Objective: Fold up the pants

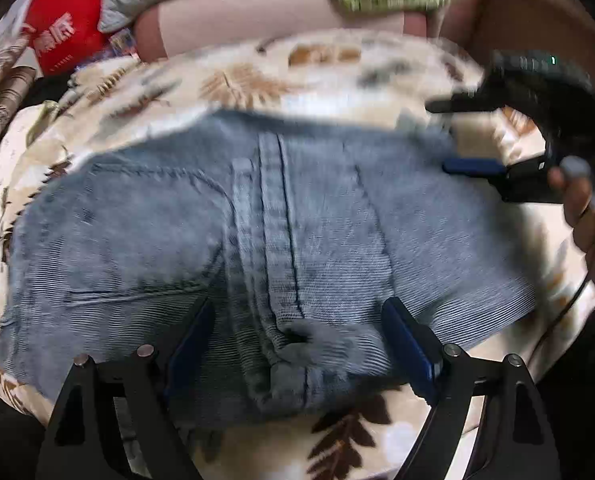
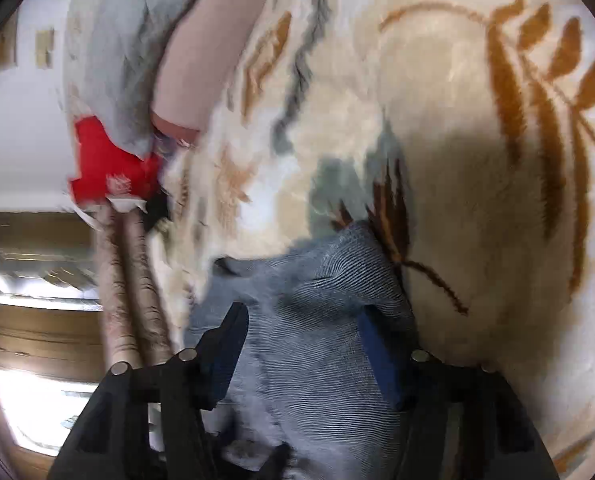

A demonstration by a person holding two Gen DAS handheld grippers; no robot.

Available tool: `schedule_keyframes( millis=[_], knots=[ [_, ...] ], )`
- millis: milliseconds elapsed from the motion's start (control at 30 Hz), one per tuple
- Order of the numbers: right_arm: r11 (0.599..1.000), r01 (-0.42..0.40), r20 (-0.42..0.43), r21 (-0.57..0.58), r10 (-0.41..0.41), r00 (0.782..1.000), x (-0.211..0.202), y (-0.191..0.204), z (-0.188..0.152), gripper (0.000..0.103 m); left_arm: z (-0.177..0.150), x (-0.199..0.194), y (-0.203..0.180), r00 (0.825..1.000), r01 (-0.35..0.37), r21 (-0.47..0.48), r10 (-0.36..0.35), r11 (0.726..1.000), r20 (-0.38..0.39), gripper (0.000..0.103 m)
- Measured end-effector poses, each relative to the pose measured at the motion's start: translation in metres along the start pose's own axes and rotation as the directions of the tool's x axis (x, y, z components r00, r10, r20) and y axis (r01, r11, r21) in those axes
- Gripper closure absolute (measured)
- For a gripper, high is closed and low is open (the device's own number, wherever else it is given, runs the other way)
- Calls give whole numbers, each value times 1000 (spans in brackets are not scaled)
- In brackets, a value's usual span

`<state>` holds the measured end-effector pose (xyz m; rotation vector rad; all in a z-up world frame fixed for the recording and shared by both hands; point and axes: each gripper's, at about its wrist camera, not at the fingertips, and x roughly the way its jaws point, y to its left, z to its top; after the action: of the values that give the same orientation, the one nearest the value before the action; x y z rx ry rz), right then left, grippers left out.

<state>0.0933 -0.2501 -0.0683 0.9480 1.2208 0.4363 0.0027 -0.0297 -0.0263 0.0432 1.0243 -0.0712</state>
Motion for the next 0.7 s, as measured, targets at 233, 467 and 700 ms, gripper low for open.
schedule_keyframes(
  millis=[233, 467, 700],
  knots=[
    [981, 117, 14, -154, -116, 993, -18, 21, -25, 29, -10, 24, 4, 1000, -8, 11, 9, 1000, -28, 11],
    [977, 118, 42, -179, -112, 993, -44, 44, -44, 34, -5, -23, 22, 996, 15, -59, -10, 998, 93, 12],
    [986, 121, -56, -116, -128, 990, -17, -5, -94, 37, -12, 5, 29, 999, -27, -57, 26, 998, -23, 12]
  ],
)
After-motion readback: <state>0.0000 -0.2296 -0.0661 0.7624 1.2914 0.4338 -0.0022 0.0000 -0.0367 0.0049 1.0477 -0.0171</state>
